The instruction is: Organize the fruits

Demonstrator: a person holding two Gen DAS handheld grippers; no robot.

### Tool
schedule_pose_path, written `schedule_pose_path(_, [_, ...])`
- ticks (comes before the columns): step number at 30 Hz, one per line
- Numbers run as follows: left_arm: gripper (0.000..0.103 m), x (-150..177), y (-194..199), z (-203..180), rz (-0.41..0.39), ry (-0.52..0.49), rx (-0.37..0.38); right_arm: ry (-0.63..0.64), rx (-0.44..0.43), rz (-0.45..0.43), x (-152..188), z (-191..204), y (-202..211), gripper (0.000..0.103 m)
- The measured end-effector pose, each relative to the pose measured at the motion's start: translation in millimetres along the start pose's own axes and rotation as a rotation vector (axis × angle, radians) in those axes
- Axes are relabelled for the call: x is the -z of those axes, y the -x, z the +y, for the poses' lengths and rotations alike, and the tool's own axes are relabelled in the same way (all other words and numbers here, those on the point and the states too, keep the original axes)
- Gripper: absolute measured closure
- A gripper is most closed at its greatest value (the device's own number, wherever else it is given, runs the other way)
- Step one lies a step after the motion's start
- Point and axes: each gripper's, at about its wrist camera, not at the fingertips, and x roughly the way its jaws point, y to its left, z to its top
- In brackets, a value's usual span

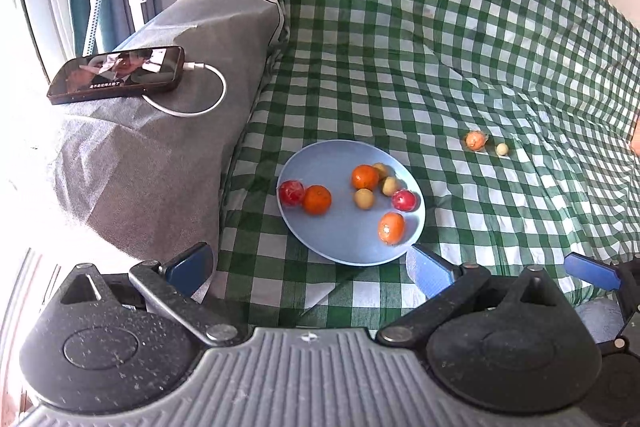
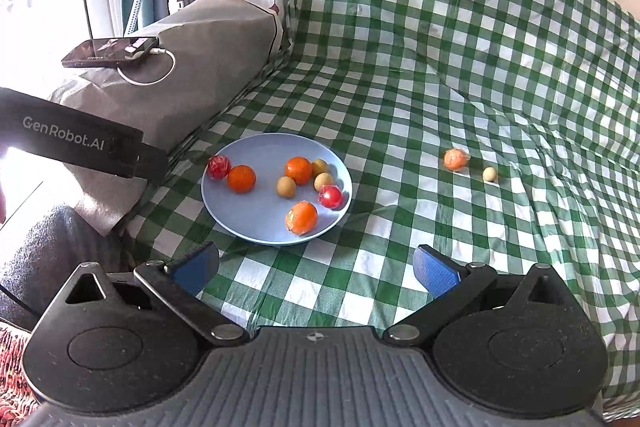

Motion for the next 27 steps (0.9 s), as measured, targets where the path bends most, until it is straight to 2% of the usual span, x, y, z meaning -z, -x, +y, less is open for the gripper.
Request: schedule_pose_path(27, [0.0,-1,-6,0,0.022,-0.011,-0.013,-0.016,-0.013,0.019,1,0,-8,0.001])
